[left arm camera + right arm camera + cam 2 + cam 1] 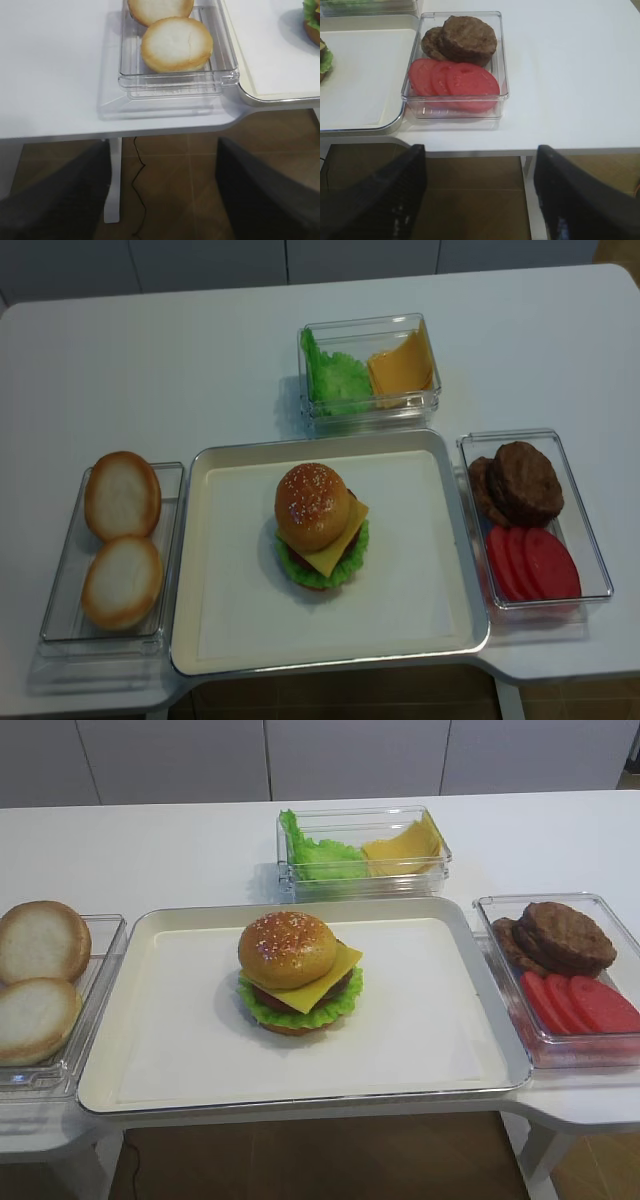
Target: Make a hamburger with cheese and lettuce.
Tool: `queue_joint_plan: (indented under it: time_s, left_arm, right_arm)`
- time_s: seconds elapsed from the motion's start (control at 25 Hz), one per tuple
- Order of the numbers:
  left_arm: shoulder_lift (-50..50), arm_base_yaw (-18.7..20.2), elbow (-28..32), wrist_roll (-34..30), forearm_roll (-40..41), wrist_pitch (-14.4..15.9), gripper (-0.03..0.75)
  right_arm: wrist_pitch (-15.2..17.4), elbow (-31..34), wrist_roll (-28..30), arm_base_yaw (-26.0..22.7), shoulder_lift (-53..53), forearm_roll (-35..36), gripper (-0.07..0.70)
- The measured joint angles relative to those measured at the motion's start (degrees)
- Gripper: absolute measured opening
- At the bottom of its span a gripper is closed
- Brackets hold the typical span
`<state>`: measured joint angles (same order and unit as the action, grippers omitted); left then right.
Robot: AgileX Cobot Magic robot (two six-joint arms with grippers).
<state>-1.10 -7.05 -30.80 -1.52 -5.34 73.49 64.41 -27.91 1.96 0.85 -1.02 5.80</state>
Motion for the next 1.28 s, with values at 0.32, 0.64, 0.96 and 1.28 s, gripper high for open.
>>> queue_joint_plan:
  time_s: [0.32, 0.64, 0.96, 1.28]
  left_arm:
    - [0.0, 0.0, 0.5, -0.1, 0.0, -1.3, 0.486]
    - [0.0, 0.0, 2.5, -0.4, -0.3, -4.8, 0.486]
    - [0.0, 0.0, 2.8, -0.7, -0.8, -5.5, 0.486]
    - [0.0, 0.0, 2.8, -2.9, -0.8, -5.5, 0.486]
  right_arm:
    - [0.0, 0.0, 0.0, 0.0, 0.0, 0.0, 0.508]
    - [0.0, 0.0, 0.0, 0.0, 0.0, 0.0, 0.508]
    - [0.0, 0.0, 0.0, 0.0, 0.0, 0.0, 0.508]
    - [0.0, 0.0, 0.0, 0.0, 0.0, 0.0, 0.508]
